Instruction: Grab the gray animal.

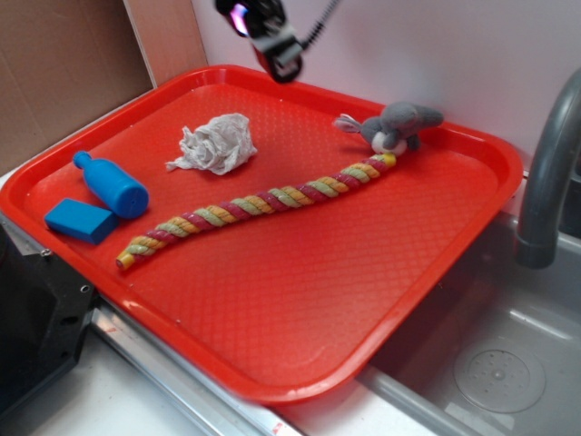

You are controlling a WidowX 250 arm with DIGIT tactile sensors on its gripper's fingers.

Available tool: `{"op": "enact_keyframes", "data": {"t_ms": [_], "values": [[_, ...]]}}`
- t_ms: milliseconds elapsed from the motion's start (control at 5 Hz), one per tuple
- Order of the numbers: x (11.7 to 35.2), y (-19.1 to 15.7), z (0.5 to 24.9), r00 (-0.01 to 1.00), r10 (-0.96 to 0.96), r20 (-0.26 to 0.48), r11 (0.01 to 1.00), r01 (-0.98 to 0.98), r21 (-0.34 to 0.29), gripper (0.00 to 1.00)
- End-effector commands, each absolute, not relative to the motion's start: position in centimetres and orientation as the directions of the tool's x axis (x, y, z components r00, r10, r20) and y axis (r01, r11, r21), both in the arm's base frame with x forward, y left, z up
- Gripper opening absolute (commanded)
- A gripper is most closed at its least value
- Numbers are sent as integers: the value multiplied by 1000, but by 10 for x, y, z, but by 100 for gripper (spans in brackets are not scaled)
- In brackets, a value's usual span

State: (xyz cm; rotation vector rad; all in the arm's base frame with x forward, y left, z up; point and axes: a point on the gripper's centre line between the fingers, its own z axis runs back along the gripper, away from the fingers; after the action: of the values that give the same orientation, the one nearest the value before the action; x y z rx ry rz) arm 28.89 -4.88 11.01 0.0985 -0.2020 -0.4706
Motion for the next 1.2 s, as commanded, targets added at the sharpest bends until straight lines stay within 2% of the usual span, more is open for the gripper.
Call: {"op": "enact_keyframes", "data": {"t_ms": [0, 200, 600, 800, 1000], "values": [[305, -88, 113, 806, -507, 306, 862, 486, 147, 100], [311, -97, 107, 818, -494, 295, 870, 469, 153, 100], [335, -136, 78, 784, -551, 285, 834, 510, 209, 100], [348, -131, 68, 809, -532, 250, 844, 484, 230, 100], [355, -119, 74, 822, -513, 247, 853, 457, 252, 100]]}}
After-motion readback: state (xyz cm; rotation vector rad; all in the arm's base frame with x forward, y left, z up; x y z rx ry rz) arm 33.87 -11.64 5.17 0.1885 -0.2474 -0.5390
